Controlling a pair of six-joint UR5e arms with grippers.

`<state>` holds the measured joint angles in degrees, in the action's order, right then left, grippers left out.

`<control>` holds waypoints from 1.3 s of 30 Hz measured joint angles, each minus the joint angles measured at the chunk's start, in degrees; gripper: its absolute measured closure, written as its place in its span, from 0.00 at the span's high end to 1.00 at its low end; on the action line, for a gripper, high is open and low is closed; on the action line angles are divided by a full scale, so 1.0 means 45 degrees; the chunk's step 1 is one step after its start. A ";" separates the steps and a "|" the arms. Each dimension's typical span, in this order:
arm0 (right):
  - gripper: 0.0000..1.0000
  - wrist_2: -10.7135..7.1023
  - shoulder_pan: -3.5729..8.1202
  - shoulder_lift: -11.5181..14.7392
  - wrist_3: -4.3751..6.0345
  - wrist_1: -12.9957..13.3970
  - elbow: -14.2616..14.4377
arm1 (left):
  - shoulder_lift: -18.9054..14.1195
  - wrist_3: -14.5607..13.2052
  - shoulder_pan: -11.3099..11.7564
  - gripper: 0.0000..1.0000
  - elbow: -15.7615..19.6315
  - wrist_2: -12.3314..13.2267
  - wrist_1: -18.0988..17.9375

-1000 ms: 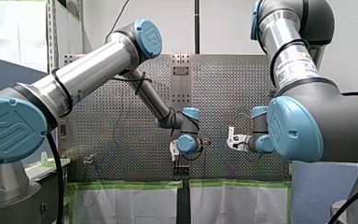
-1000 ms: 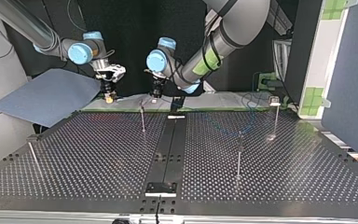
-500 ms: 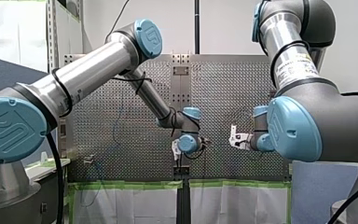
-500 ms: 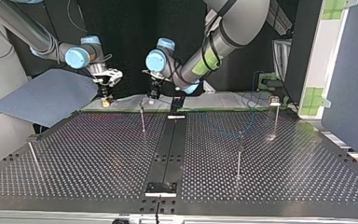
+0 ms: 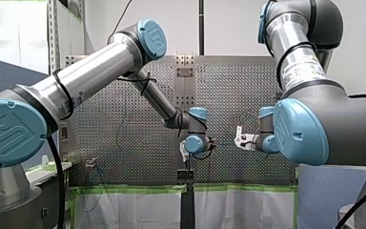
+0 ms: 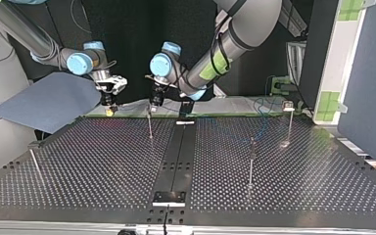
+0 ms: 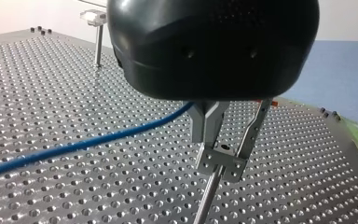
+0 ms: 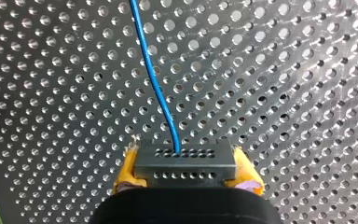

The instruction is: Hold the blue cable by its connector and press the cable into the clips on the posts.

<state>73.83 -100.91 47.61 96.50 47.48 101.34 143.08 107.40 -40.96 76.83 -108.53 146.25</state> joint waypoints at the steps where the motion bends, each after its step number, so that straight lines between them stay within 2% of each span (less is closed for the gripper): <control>1: 0.00 0.0001 0.0009 -0.0006 0.0008 -0.0004 -0.0017 | 0.0000 0.0019 0.0006 0.00 -0.0002 -0.0014 -0.0003; 7: 0.00 0.0006 0.0032 -0.0200 0.0008 -0.0031 -0.0121 | 0.0005 0.0055 0.0049 0.00 -0.0005 -0.0208 -0.0030; 14: 0.00 0.0006 0.0047 -0.0699 -0.0200 -0.0347 -0.0331 | -0.0001 -0.0027 0.0081 0.00 -0.0007 -0.0556 -0.0052; 19: 0.00 0.0003 0.0054 -0.0740 -0.0304 -0.0548 -0.0439 | -0.0003 -0.0275 -0.0046 0.00 -0.0007 -0.0636 -0.0132; 26: 0.00 0.0002 0.0055 -0.0749 -0.0325 -0.0622 -0.0524 | -0.0005 -0.0374 -0.0206 0.00 -0.0008 -0.0773 0.0037; 32: 0.00 0.0001 0.0054 -0.0756 -0.0326 -0.0639 -0.0555 | -0.0004 -0.0535 -0.0365 0.00 -0.0008 -0.1195 0.0155; 39: 0.00 0.0000 0.0055 -0.0750 -0.0326 -0.0645 -0.0583 | 0.0001 -0.0535 -0.0251 0.00 -0.0007 -0.1229 0.0144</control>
<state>73.83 -100.67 44.23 95.03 44.58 98.72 143.09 104.99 -42.08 76.80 -114.07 146.89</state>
